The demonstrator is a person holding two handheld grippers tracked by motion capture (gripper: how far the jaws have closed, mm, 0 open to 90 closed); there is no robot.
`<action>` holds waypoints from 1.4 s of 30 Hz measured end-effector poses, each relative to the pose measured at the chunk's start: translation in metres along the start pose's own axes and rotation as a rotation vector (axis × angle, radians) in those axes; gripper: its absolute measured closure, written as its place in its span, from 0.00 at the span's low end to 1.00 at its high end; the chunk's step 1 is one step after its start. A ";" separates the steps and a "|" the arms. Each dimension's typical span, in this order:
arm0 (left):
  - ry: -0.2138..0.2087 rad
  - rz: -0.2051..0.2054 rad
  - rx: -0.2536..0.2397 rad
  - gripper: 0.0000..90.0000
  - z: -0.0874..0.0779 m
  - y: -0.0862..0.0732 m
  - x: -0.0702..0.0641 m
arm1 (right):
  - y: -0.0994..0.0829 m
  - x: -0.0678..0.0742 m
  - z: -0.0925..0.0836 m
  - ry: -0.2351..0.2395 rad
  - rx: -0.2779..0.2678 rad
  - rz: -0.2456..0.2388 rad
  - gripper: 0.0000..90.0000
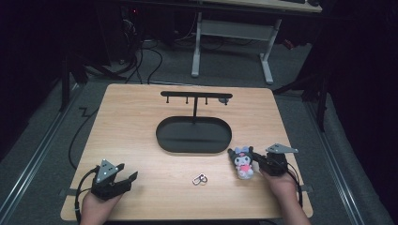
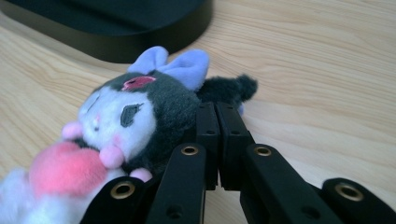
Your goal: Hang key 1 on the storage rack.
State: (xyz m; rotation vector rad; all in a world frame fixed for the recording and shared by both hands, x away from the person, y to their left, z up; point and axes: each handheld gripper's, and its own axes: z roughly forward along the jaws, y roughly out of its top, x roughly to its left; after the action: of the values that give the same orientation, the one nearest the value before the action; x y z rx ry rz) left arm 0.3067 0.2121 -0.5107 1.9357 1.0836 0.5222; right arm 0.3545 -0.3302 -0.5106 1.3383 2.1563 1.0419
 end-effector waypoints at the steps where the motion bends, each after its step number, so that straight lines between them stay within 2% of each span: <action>1: -0.001 0.001 -0.003 0.42 0.000 0.001 0.000 | 0.001 0.002 0.001 0.003 0.000 -0.009 0.98; 6: -0.017 0.012 -0.014 0.43 0.005 0.006 -0.002 | -0.002 0.005 -0.006 -0.031 -0.005 -0.025 0.91; 13: -0.066 0.030 -0.042 0.43 0.021 0.023 -0.009 | -0.022 0.005 -0.022 -0.071 0.015 -0.006 0.79; 14: -0.065 0.045 -0.040 0.43 0.025 0.025 -0.011 | -0.024 0.005 -0.024 -0.065 0.011 0.004 0.77; 16: -0.079 0.057 -0.030 0.41 0.031 0.029 -0.013 | -0.029 0.004 -0.030 -0.011 -0.013 0.056 0.73; 17: -0.081 0.072 -0.024 0.41 0.034 0.028 -0.013 | -0.031 0.006 -0.032 -0.016 -0.008 0.070 0.72; 19: -0.075 0.102 -0.005 0.41 0.039 0.026 -0.015 | -0.034 0.009 -0.033 -0.042 0.021 0.057 0.72; 20: -0.078 0.098 0.011 0.41 0.042 0.024 -0.015 | -0.036 0.011 -0.033 -0.051 0.032 0.055 0.71; 22: -0.091 0.061 0.009 0.41 0.047 0.026 -0.013 | -0.039 0.015 -0.034 -0.065 0.047 0.050 0.70; 25: -0.090 0.062 -0.007 0.41 0.051 0.029 -0.013 | -0.041 0.018 -0.036 -0.073 0.052 0.069 0.67; 29: -0.101 0.071 0.010 0.41 0.057 0.028 -0.013 | -0.038 0.021 -0.038 -0.084 0.086 0.093 0.64; 32: -0.091 0.098 -0.007 0.41 0.055 0.028 -0.015 | -0.032 0.024 -0.040 -0.075 0.112 0.103 0.62; 36: -0.090 0.097 -0.011 0.41 0.053 0.028 -0.013 | -0.025 0.026 -0.039 -0.075 0.188 0.097 0.58; 39: -0.088 0.108 -0.015 0.41 0.052 0.028 -0.013 | -0.021 0.025 -0.039 -0.083 0.226 0.098 0.55; 42: -0.091 0.104 -0.012 0.41 0.051 0.027 -0.012 | -0.019 0.022 -0.040 -0.093 0.252 0.118 0.53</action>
State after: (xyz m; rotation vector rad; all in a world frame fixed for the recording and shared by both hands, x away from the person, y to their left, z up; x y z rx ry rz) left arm 0.3488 0.1705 -0.5165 1.9937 0.9243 0.4904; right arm 0.3067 -0.3311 -0.4983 1.6113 2.2175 0.7501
